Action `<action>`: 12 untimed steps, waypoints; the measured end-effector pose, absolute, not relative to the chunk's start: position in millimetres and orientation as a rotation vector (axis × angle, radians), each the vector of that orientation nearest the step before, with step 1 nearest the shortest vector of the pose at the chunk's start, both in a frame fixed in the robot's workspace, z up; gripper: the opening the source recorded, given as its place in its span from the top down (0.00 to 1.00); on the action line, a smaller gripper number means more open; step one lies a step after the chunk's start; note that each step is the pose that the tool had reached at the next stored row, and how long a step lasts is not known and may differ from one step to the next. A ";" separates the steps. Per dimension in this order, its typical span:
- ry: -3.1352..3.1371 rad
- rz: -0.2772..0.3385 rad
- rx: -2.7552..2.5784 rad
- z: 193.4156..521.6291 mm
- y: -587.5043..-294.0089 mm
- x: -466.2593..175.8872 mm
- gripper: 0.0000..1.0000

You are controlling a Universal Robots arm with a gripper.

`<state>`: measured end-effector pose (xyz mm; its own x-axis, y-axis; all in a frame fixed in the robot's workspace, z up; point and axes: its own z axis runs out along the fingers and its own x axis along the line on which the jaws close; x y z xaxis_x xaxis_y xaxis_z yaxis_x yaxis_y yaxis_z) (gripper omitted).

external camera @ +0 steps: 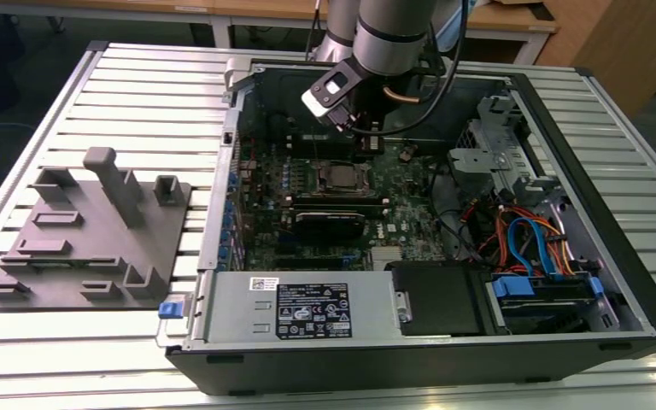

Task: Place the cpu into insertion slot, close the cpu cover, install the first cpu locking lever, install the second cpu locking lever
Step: 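Close the cpu cover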

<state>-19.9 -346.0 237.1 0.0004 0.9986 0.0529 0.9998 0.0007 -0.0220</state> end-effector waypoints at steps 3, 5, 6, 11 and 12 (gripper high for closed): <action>-2.184 -0.034 -2.184 237.1 -346.0 -19.9 0.90; -2.184 -0.034 -2.184 237.1 -346.0 -20.0 0.90; -2.184 -0.034 -2.184 237.1 -346.0 -20.3 0.90; -2.184 -0.032 -2.183 234.5 -346.0 -28.8 0.90; -2.184 -0.032 -2.182 233.5 -346.0 -31.5 0.90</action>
<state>-31.5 -346.0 233.5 0.0000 0.9986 0.0530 0.9997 0.0012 -0.0236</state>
